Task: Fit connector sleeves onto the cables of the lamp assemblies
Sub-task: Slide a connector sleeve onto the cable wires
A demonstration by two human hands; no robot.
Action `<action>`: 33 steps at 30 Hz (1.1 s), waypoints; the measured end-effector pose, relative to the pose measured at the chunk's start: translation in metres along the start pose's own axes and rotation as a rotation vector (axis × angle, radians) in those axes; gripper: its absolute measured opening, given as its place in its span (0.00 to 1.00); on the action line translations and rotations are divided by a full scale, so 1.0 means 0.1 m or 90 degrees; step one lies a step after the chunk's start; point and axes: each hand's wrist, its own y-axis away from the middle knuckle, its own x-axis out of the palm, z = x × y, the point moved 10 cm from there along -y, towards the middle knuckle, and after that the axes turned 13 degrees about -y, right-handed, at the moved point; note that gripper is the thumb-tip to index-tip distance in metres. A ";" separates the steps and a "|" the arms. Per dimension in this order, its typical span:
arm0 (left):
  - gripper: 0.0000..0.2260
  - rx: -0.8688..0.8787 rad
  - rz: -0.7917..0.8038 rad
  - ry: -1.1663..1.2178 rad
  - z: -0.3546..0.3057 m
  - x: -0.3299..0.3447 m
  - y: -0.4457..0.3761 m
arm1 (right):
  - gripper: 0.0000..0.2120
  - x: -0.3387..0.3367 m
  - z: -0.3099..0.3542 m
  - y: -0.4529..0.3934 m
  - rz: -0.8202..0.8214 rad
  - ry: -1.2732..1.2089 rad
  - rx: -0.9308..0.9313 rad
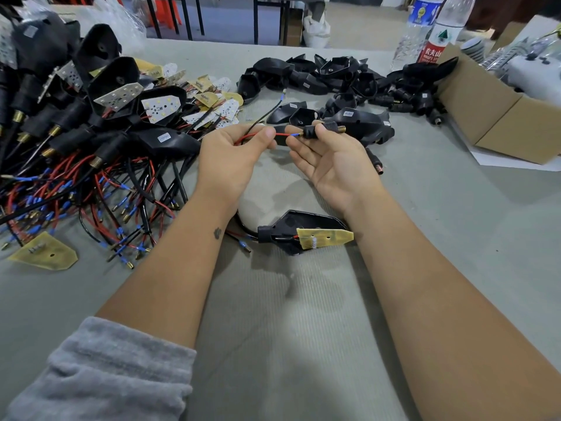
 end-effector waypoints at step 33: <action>0.11 -0.139 0.023 0.111 0.14 0.16 0.01 | 0.07 0.13 0.00 0.04 0.050 0.162 -0.043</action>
